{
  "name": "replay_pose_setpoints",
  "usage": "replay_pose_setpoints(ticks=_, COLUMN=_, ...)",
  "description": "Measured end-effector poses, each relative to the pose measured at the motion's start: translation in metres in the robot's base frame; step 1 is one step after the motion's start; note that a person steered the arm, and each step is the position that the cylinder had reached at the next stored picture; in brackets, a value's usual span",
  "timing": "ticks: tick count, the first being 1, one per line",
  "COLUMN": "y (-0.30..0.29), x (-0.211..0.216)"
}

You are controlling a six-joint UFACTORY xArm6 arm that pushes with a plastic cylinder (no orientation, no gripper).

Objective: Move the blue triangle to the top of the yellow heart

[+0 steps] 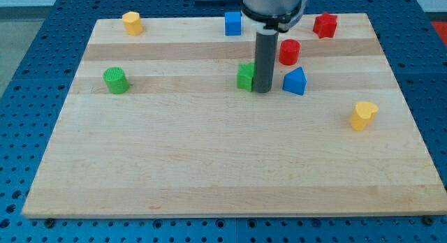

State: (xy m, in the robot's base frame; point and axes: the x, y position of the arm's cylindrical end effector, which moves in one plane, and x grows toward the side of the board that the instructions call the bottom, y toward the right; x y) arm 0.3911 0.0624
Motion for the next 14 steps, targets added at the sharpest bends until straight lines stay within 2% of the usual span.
replay_pose_setpoints(ticks=1, y=0.067, x=-0.006)
replay_pose_setpoints(ticks=2, y=0.107, x=-0.006)
replay_pose_setpoints(ticks=4, y=0.058, x=0.013)
replay_pose_setpoints(ticks=6, y=0.085, x=0.029)
replay_pose_setpoints(ticks=8, y=0.087, x=0.052)
replay_pose_setpoints(ticks=10, y=0.107, x=0.028)
replay_pose_setpoints(ticks=12, y=0.105, x=0.025)
replay_pose_setpoints(ticks=13, y=0.07, x=-0.003)
replay_pose_setpoints(ticks=14, y=0.062, x=-0.037)
